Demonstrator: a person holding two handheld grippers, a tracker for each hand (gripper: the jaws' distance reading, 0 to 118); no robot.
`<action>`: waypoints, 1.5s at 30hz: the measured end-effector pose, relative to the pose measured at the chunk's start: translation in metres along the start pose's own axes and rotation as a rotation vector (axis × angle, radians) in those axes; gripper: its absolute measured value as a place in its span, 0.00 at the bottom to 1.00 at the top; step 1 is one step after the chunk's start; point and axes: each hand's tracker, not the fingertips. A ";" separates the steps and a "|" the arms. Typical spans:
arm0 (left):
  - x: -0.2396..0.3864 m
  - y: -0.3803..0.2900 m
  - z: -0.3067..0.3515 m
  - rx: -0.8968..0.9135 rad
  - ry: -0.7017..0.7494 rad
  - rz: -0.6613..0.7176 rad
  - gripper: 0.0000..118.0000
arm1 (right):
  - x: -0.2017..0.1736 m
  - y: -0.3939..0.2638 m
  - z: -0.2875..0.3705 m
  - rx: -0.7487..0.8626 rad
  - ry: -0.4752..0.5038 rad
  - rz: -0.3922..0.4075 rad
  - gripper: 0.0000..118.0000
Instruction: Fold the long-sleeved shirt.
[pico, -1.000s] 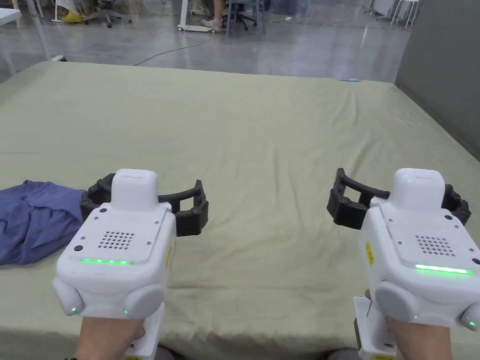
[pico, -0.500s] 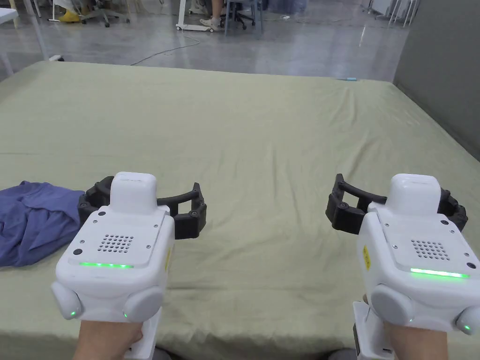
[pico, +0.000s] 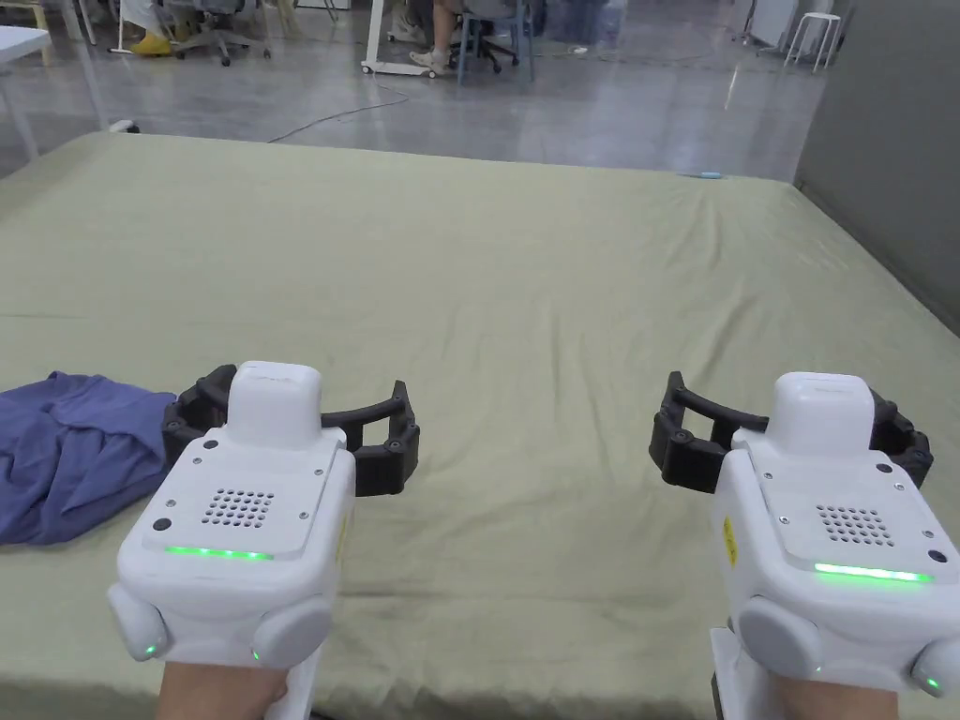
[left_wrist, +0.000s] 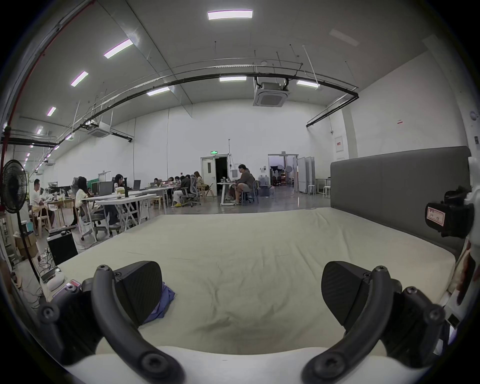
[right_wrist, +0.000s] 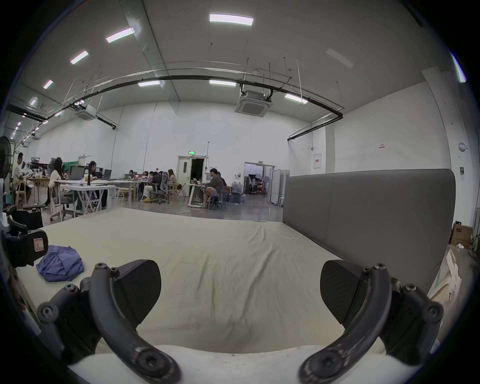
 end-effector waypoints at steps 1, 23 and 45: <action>0.000 0.000 0.000 0.002 -0.003 -0.001 1.00 | 0.000 0.000 0.000 -0.002 -0.002 0.001 1.00; -0.002 0.001 -0.003 -0.006 -0.001 0.004 1.00 | 0.006 0.001 -0.001 -0.018 -0.001 -0.018 1.00; 0.007 0.008 -0.008 0.004 -0.032 -0.020 1.00 | 0.016 0.008 -0.003 -0.017 -0.013 -0.036 1.00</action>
